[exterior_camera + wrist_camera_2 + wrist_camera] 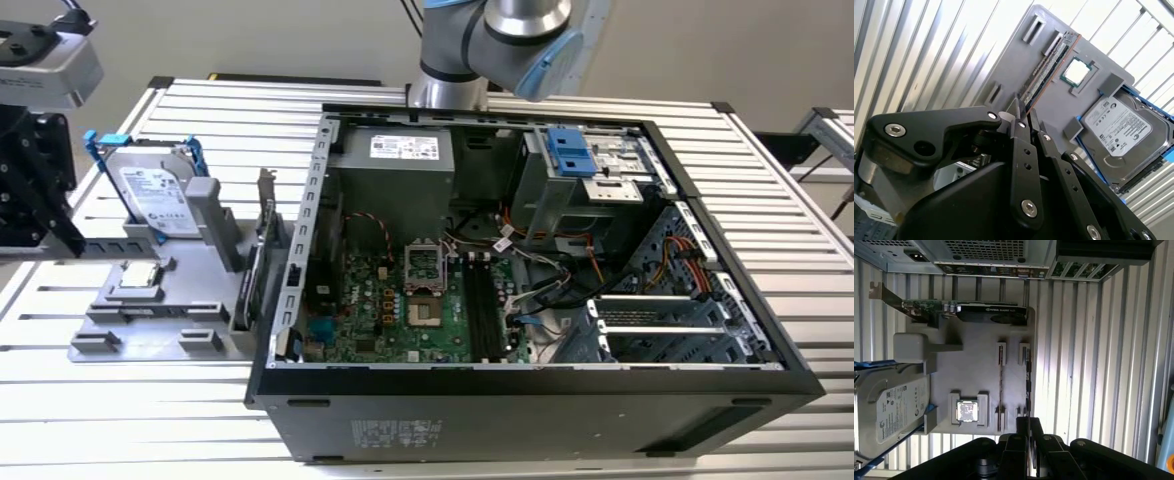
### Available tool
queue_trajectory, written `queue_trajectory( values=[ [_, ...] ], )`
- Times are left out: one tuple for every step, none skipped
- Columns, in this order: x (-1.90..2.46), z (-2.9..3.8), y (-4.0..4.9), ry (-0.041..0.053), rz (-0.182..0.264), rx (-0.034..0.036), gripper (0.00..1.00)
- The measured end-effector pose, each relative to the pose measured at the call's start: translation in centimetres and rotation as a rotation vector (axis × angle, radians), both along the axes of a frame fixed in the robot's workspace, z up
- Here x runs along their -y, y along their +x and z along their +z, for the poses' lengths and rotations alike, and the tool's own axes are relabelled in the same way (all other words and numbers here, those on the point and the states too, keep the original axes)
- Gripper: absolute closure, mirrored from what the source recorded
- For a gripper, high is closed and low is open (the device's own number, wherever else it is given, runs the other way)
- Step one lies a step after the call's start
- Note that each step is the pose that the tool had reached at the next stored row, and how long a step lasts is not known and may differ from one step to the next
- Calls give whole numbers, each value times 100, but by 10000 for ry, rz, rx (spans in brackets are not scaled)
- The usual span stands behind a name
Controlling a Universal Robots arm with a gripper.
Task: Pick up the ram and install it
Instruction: 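Pick up the ram and move it above insertion slot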
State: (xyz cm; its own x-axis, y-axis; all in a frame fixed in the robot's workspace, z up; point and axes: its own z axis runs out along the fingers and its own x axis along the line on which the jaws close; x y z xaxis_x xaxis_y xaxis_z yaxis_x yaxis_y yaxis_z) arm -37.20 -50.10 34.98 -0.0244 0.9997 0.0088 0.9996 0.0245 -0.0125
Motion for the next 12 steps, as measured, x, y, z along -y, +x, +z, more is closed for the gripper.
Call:
queue_trajectory(
  values=[
    [0,6,0,0,0,0,100],
    [0,12,0,0,0,0,100],
    [0,18,0,1,0,1,100],
    [0,25,0,0,0,0,100],
    [0,31,0,0,0,0,100],
    [0,38,0,0,0,0,100],
    [0,43,0,0,0,1,100],
    [0,48,0,1,0,1,100],
    [0,54,0,0,0,1,100],
    [0,60,0,0,0,0,100],
    [0,65,0,0,0,1,100],
    [0,70,0,0,0,0,100]
  ],
)
